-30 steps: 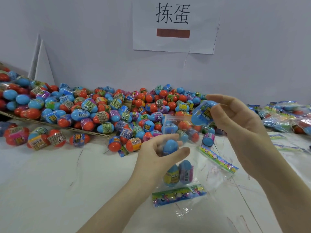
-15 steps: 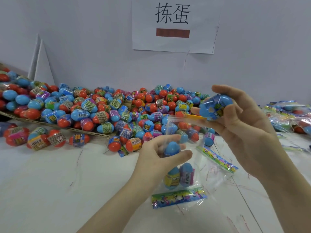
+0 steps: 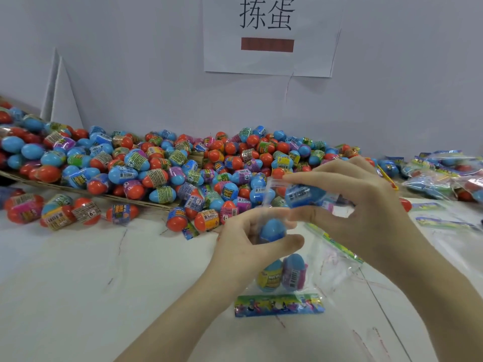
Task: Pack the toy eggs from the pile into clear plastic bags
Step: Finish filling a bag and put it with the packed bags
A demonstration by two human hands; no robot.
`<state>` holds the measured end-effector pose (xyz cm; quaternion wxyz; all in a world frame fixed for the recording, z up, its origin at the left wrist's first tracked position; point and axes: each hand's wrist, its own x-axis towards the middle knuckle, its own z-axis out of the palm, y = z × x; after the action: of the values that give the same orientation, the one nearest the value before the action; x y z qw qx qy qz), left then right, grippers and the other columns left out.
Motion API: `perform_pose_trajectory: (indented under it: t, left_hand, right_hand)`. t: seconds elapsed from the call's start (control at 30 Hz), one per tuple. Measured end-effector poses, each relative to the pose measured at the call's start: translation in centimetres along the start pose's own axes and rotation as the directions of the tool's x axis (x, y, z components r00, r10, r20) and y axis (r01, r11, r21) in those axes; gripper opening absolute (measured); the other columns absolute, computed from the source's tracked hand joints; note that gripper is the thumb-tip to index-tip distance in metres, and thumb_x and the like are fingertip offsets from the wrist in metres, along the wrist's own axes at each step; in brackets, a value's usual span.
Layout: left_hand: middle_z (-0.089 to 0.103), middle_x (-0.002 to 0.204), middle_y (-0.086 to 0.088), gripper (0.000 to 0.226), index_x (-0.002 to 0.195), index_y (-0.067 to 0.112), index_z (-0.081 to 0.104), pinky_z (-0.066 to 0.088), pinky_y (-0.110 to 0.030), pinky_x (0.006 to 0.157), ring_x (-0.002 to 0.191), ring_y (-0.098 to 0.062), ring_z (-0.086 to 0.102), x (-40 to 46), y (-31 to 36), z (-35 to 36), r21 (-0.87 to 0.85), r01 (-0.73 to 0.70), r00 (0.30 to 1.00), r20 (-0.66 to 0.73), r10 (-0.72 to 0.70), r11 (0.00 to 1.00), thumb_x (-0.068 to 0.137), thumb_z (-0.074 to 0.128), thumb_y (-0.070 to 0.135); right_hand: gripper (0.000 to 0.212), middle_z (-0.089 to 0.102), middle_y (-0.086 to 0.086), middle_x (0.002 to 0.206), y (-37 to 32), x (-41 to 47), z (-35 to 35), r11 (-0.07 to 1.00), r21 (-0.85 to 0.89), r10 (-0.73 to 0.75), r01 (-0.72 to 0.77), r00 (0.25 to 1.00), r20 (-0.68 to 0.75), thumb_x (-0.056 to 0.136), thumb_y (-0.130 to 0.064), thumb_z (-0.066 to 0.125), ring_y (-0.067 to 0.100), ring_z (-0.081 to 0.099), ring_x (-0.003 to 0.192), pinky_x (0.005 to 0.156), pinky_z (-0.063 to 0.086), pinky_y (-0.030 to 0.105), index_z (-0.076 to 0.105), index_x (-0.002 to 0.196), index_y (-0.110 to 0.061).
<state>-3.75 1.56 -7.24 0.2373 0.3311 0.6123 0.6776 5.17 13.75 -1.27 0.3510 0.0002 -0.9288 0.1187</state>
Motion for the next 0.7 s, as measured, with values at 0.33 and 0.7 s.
perform_pose_trajectory:
  t: [0.33, 0.7]
  left_hand:
    - [0.073, 0.090, 0.016, 0.036, 0.084, 0.036, 0.067, 0.054, -0.016, 0.070, 0.085, -0.002, 0.068, -0.1, 0.1, 0.1, -0.009, 0.006, 0.998, 0.059, -0.005, 1.000, 0.049, 0.076, 0.033]
    - [0.072, 0.099, 0.004, 0.058, 0.104, 0.024, 0.067, 0.056, -0.033, 0.084, 0.094, -0.013, 0.068, -0.2, 0.4, 0.1, 0.009, 0.028, 0.995, 0.095, -0.029, 1.000, 0.048, 0.075, 0.033]
  right_hand:
    - [0.054, 0.051, -0.028, 0.098, -0.2, -0.2, -1.3, 0.994, -0.029, 0.105, -0.101, 0.964, 0.243, 0.076, -0.039, 0.056, 0.010, 0.029, 0.089, 0.080, 0.018, 0.027, 0.032, 0.121, -0.054]
    - [0.054, 0.056, -0.028, 0.102, -0.6, -0.2, -1.7, 0.975, 0.112, 0.153, -0.193, 0.944, 0.293, 0.076, -0.014, 0.068, 0.013, 0.038, 0.106, 0.092, 0.026, 0.041, 0.048, 0.108, -0.053]
